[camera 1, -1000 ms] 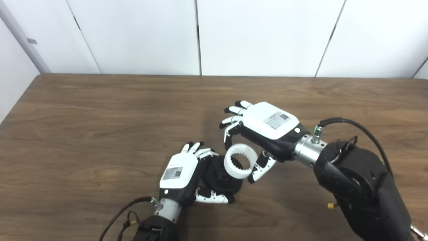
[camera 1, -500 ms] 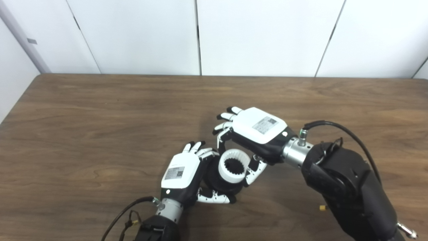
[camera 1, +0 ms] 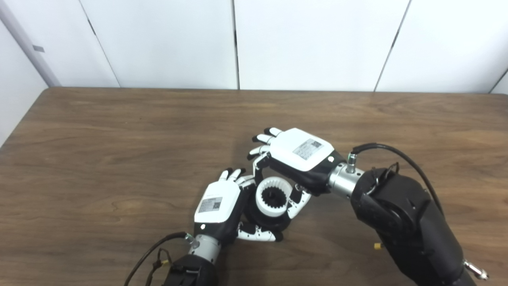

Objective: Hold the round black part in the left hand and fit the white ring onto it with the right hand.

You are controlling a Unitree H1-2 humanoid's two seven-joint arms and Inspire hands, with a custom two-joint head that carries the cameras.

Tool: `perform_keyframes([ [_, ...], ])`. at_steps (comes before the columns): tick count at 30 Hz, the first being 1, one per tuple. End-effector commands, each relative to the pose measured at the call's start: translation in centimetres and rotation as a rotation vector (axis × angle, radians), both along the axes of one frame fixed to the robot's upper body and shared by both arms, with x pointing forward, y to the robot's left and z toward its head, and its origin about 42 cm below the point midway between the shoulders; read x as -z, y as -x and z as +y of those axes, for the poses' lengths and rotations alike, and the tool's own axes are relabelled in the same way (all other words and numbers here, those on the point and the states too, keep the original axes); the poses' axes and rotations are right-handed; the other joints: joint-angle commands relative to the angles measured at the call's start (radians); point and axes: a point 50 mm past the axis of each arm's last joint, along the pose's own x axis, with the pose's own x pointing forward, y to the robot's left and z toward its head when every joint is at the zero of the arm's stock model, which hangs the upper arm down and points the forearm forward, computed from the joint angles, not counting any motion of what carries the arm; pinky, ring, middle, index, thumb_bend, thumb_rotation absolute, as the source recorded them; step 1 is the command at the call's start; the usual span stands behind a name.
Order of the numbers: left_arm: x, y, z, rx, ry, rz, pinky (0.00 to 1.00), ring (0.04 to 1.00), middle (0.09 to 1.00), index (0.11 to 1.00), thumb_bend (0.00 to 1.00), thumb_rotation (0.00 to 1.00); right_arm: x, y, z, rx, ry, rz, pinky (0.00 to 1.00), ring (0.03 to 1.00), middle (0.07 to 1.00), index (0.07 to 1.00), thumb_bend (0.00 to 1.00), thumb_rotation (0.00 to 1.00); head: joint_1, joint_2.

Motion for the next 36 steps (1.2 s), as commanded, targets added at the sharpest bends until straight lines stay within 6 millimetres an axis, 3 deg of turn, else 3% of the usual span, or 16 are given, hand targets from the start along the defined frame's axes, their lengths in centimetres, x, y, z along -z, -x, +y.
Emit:
perform_keyframes([
  [1,1.8,1.2,-1.0,0.051,-0.071,0.100,1.00,0.943,0.838,0.486,0.52,0.06,-0.6,-0.4,0.5,-0.013,-0.003,-0.022,1.00,0.969,0.843,0.486,0.52,0.14,0.000,0.001],
  [14,1.4,1.3,-1.4,0.050,-0.063,0.093,1.00,0.944,0.835,0.486,0.52,0.06,0.2,-1.1,0.4,-0.008,0.010,-0.012,1.00,0.956,0.847,0.486,0.52,0.14,0.006,0.006],
  [33,1.1,1.4,-1.2,0.049,-0.057,0.093,1.00,0.945,0.838,0.485,0.52,0.06,1.7,-2.3,-1.4,0.057,0.018,0.047,1.00,0.951,0.839,0.494,0.52,0.16,-0.008,0.011],
  [34,1.1,1.4,-1.2,0.050,-0.059,0.092,1.00,0.945,0.838,0.485,0.52,0.06,1.7,-2.3,-1.4,0.061,0.025,0.058,1.00,0.964,0.856,0.621,0.74,0.27,-0.008,0.011],
  [36,1.1,1.4,-1.2,0.052,-0.064,0.090,1.00,0.944,0.837,0.485,0.52,0.06,1.7,-2.2,-1.5,0.065,0.030,0.068,1.00,0.974,0.869,0.700,0.87,0.36,-0.008,0.011],
])
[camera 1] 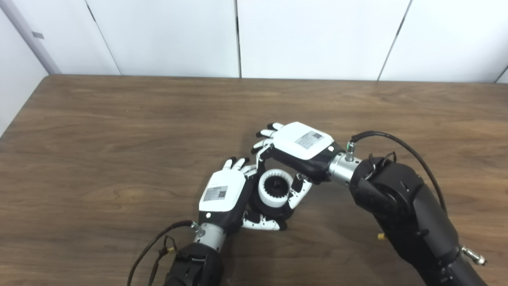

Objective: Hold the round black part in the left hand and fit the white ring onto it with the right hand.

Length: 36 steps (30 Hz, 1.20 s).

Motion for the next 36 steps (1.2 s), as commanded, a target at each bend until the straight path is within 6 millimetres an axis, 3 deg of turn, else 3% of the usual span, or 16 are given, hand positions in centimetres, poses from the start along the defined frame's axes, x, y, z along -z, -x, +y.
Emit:
perform_keyframes([
  [1,1.4,1.1,-0.6,0.061,-0.048,0.087,1.00,0.943,0.836,0.486,0.52,0.06,-0.4,-0.5,-0.8,0.034,0.022,-0.011,1.00,0.976,0.873,0.725,0.91,0.40,0.001,0.001],
  [7,1.5,1.1,-0.6,0.057,-0.050,0.099,1.00,0.947,0.840,0.486,0.52,0.06,-0.9,-0.4,-0.8,0.036,0.036,-0.031,1.00,0.994,0.887,0.761,0.94,0.51,0.000,-0.001],
  [22,1.8,1.1,-0.3,0.063,-0.062,0.094,1.00,0.941,0.833,0.485,0.52,0.06,-5.6,0.1,-0.5,0.058,-0.064,-0.088,1.00,0.999,0.880,0.724,0.96,0.46,-0.001,0.005],
  [36,1.9,0.9,0.0,0.051,-0.066,0.094,1.00,0.930,0.823,0.486,0.52,0.06,-7.8,0.0,-1.3,0.088,-0.070,-0.122,1.00,1.000,0.875,0.720,1.00,0.47,-0.007,0.004],
])
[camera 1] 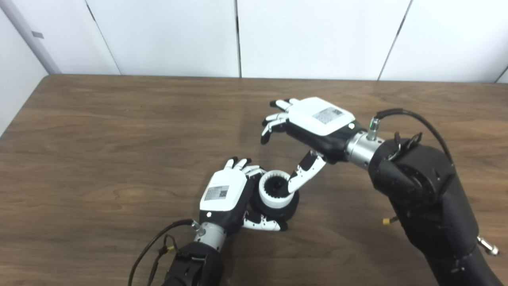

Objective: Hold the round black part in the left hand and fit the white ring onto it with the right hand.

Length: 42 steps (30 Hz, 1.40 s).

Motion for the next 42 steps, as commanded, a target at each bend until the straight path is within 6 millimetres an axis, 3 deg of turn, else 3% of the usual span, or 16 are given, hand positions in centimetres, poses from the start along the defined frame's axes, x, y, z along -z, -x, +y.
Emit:
perform_keyframes([
  [1,2.0,1.0,-0.1,0.039,-0.066,0.087,1.00,0.929,0.823,0.487,0.52,0.07,-1.9,0.0,0.0,-0.002,-0.022,-0.069,1.00,0.999,0.874,0.719,1.00,0.47,0.000,0.001],
  [5,2.0,0.9,0.1,0.022,-0.106,0.097,1.00,0.934,0.832,0.494,0.52,0.08,-2.0,0.0,-0.2,-0.001,-0.022,-0.065,1.00,1.000,0.873,0.709,1.00,0.47,-0.001,0.002],
  [7,2.0,0.9,0.1,0.014,-0.138,0.104,1.00,0.940,0.849,0.634,0.80,0.25,-2.0,-0.1,-0.3,-0.002,-0.020,-0.062,1.00,1.000,0.874,0.687,1.00,0.47,0.000,0.004],
  [9,2.0,0.8,0.1,0.008,-0.159,0.107,1.00,0.941,0.869,0.720,0.92,0.33,-2.0,-0.2,-0.3,0.001,-0.020,-0.058,1.00,1.000,0.874,0.673,1.00,0.47,-0.001,0.004],
  [11,1.9,0.7,0.0,0.004,-0.179,0.125,1.00,0.950,0.897,0.786,0.98,0.37,-2.0,-0.2,-0.4,0.005,-0.020,-0.056,1.00,1.000,0.872,0.668,1.00,0.46,-0.004,0.004],
  [18,1.8,0.6,0.0,-0.010,-0.234,0.172,1.00,0.966,0.931,0.872,1.00,0.38,-1.8,-0.3,-0.3,-0.003,-0.024,-0.065,1.00,1.000,0.868,0.660,0.99,0.45,-0.010,0.003],
  [28,1.4,0.3,-0.1,-0.063,-0.262,0.169,1.00,0.962,0.936,0.925,1.00,0.39,-1.7,-0.4,-0.3,-0.001,-0.040,-0.057,1.00,1.000,0.864,0.661,0.99,0.46,-0.002,0.002],
  [42,-2.1,-0.6,0.7,-0.111,-0.163,0.138,1.00,0.963,0.942,0.977,1.00,0.41,-1.9,-1.0,-0.5,0.008,-0.039,-0.073,1.00,1.000,0.863,0.671,1.00,0.44,0.022,-0.002],
])
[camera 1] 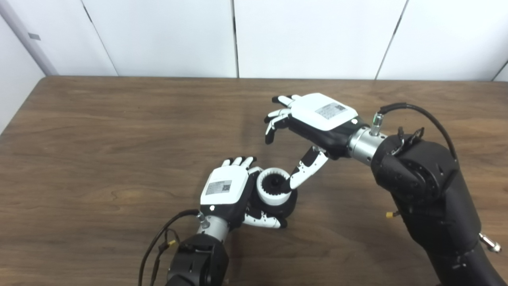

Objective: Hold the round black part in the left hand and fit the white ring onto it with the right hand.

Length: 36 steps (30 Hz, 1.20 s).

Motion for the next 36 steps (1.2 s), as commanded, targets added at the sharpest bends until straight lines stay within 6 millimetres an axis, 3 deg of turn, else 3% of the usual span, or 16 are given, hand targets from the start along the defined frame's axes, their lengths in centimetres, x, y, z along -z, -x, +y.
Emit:
perform_keyframes([
  [1,0.4,0.0,0.8,-0.036,-0.033,0.023,1.00,0.961,0.939,0.978,1.00,0.41,-2.0,-0.7,-0.1,0.002,-0.025,-0.089,1.00,1.000,0.862,0.672,1.00,0.44,0.005,0.000],
  [11,-1.2,-0.2,1.5,-0.048,-0.004,-0.018,1.00,0.954,0.941,1.000,1.00,0.41,-2.0,-1.0,-0.2,0.012,-0.025,-0.089,1.00,1.000,0.864,0.676,1.00,0.42,0.015,-0.002],
  [23,-1.7,-1.1,2.7,-0.088,0.050,-0.100,1.00,0.940,0.935,1.000,1.00,0.46,-1.8,-1.0,-0.4,0.019,-0.021,-0.082,1.00,1.000,0.869,0.682,1.00,0.44,0.015,-0.001],
  [36,-4.7,-1.5,4.3,-0.052,0.150,-0.077,1.00,0.961,0.960,1.000,1.00,0.50,-1.7,-1.1,-0.6,0.022,-0.025,-0.079,1.00,1.000,0.871,0.701,1.00,0.44,0.016,-0.002],
])
